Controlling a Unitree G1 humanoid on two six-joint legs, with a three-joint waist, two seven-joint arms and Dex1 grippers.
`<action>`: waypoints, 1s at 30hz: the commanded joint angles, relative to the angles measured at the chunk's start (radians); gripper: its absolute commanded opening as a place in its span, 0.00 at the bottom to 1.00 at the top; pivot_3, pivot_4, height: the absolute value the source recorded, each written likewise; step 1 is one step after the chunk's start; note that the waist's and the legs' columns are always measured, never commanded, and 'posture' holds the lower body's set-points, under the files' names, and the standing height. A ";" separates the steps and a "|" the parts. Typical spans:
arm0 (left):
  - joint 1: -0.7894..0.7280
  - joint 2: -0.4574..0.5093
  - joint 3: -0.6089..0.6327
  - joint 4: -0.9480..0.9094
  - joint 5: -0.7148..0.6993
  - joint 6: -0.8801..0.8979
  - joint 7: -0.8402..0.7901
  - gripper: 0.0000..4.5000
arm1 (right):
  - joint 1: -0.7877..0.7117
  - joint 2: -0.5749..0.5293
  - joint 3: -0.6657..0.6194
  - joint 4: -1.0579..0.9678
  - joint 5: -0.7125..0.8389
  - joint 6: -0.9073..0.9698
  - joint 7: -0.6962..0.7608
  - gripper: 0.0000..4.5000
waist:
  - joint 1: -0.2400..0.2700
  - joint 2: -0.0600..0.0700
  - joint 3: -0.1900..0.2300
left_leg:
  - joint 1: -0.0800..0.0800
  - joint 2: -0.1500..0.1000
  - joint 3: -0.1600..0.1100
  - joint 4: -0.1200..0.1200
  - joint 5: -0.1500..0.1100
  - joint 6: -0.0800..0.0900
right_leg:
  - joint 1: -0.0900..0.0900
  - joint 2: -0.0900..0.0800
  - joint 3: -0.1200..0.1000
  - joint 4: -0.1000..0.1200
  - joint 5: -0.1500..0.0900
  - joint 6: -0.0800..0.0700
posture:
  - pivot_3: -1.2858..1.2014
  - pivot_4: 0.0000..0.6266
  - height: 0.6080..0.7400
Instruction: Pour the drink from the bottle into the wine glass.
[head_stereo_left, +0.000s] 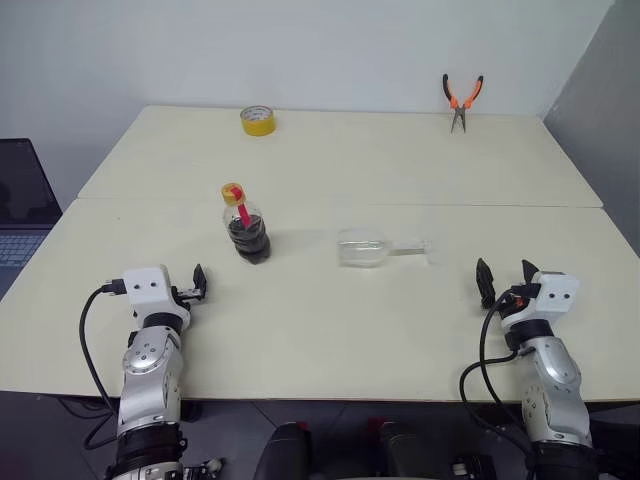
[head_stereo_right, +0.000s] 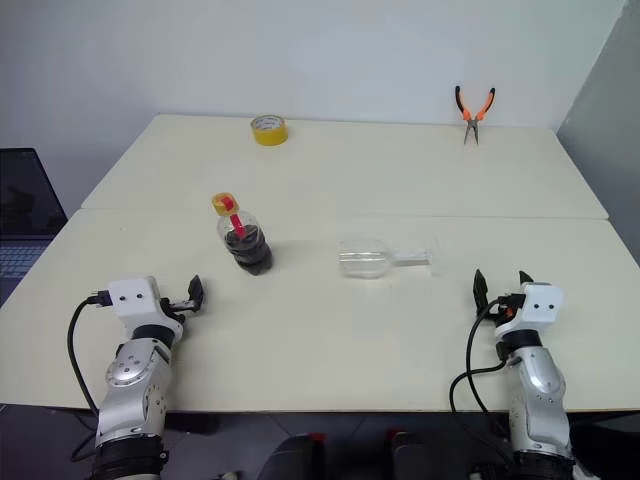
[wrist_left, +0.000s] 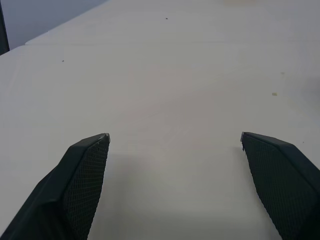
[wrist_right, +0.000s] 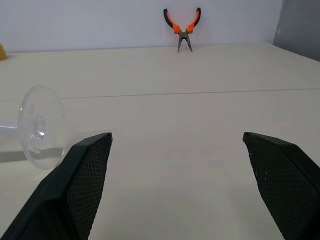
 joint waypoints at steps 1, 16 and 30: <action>-0.010 0.025 -0.010 -0.016 0.027 -0.049 0.000 0.99 | -0.016 -0.004 -0.010 -0.016 0.011 -0.012 0.005 1.00 | 0.000 0.000 0.000 | 0.000 0.000 0.000 0.000 0.000 0.000 | 0.000 0.000 0.000 0.000 0.000 0.000 | 0.52 0.24 1.00; 0.010 0.039 -0.001 -0.058 -0.014 -0.024 -0.040 0.99 | -0.007 -0.004 0.000 -0.028 0.004 -0.013 0.004 1.00 | 0.000 0.000 0.000 | 0.000 0.000 0.000 0.000 0.000 0.000 | 0.000 0.000 0.000 0.000 0.000 0.000 | 0.52 0.24 1.00; 0.018 0.049 -0.020 -0.100 -0.023 0.039 -0.062 0.99 | 0.023 -0.035 0.014 -0.119 -0.001 0.037 0.026 1.00 | 0.000 0.000 0.000 | 0.000 0.000 0.000 0.000 0.000 0.000 | 0.000 0.000 0.000 0.000 0.000 0.000 | 0.52 0.24 1.00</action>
